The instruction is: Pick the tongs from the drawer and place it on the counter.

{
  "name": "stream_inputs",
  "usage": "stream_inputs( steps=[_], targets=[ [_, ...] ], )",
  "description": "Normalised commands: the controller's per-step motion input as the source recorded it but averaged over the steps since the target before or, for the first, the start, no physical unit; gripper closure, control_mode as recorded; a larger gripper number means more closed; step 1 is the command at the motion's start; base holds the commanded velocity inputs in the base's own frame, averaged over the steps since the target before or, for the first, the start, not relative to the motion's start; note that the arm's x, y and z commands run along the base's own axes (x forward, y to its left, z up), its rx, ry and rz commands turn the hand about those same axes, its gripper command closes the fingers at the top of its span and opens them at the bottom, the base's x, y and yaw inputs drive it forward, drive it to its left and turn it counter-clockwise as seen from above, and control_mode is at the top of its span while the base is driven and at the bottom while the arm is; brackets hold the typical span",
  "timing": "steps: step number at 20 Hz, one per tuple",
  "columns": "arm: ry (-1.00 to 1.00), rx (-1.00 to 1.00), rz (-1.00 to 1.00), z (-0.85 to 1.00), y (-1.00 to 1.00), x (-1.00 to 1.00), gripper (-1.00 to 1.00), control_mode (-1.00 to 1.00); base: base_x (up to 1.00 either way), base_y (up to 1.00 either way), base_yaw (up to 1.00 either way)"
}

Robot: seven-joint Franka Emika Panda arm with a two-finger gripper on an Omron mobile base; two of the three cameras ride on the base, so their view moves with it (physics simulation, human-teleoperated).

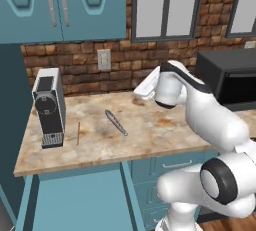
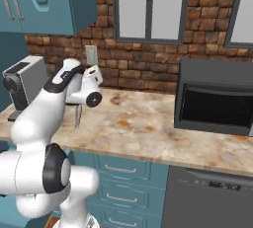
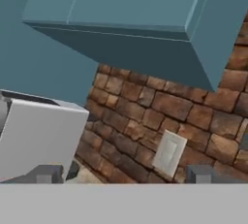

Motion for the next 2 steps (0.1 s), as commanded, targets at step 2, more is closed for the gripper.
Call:
stream_inputs(
  steps=[2],
  targets=[
    [-0.02,0.01,0.0,0.12,0.0,0.0,-1.0,-1.0,0.0,0.0,0.0]
  ],
)
